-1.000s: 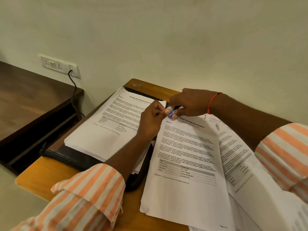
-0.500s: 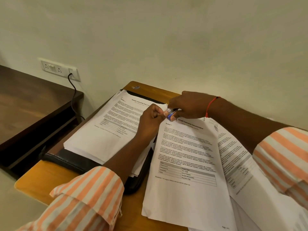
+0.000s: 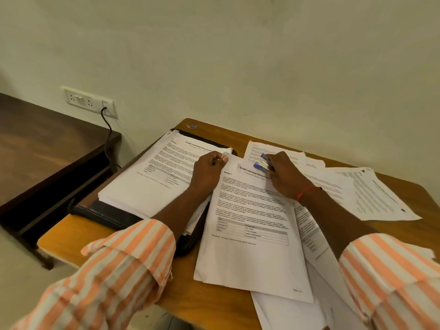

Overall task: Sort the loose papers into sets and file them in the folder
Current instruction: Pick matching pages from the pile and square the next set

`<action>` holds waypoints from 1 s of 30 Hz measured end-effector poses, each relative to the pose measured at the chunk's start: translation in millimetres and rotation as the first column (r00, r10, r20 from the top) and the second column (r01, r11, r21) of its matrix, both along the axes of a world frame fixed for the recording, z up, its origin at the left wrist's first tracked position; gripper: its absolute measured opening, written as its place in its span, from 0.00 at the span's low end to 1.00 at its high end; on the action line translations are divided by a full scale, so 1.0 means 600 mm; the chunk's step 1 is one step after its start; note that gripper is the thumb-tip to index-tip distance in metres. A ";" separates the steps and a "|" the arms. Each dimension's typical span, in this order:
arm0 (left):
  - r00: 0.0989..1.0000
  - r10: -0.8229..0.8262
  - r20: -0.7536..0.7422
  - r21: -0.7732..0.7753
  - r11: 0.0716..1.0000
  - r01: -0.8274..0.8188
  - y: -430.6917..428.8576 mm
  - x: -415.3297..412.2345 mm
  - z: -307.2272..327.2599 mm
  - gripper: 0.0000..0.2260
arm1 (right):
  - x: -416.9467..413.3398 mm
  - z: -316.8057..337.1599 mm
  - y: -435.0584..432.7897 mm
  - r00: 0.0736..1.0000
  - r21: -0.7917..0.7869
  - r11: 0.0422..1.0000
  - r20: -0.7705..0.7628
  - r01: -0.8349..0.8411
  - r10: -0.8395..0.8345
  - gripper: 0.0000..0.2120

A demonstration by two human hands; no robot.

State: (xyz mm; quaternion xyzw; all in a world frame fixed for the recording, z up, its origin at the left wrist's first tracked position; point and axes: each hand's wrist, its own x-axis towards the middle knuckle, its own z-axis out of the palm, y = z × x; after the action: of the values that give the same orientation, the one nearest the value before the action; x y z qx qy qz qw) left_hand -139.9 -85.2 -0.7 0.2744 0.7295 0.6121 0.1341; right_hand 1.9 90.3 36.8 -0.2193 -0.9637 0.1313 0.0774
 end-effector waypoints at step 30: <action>0.963 0.162 0.216 -0.059 0.987 -0.152 0.020 -0.028 -0.008 0.10 | -0.439 -0.060 0.087 0.995 0.115 0.988 0.004 0.100 -0.101 0.14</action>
State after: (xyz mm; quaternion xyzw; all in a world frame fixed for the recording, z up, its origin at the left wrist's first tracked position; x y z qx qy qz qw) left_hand -156.5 -73.0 -5.6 0.1432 0.7422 0.6320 0.1709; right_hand -261.6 142.4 0.5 -0.2632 -0.9578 0.0707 0.0915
